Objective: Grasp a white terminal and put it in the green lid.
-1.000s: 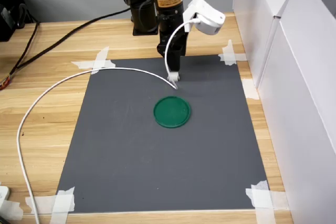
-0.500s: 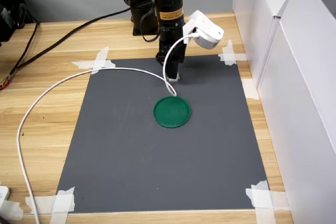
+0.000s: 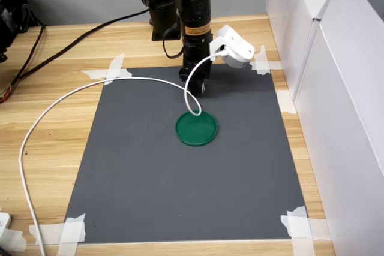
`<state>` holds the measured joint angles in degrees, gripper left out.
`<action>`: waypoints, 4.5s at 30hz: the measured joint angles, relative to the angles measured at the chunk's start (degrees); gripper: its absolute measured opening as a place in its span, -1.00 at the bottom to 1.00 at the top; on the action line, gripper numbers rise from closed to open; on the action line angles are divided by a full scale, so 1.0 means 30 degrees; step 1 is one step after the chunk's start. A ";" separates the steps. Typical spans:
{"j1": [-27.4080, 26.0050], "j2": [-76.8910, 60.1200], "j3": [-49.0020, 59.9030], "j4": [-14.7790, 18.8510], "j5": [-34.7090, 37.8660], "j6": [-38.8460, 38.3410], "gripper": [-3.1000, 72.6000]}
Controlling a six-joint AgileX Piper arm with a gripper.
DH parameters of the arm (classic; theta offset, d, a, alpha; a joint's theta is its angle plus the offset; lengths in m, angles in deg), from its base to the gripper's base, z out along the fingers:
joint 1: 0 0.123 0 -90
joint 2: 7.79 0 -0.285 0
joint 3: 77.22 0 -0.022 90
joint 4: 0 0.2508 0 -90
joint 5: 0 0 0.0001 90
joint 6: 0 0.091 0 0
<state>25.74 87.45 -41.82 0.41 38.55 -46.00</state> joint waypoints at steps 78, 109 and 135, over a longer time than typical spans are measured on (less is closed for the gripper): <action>-0.4599 0.1645 -0.9074 0.2311 0.4436 0.0149 -0.19; -0.4191 0.3809 -0.6042 0.1883 0.0180 -0.1004 -0.19; -0.4191 0.3483 -0.5866 0.1883 -0.0505 -0.0883 0.15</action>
<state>13.17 97.90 -59.41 6.06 37.03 -48.65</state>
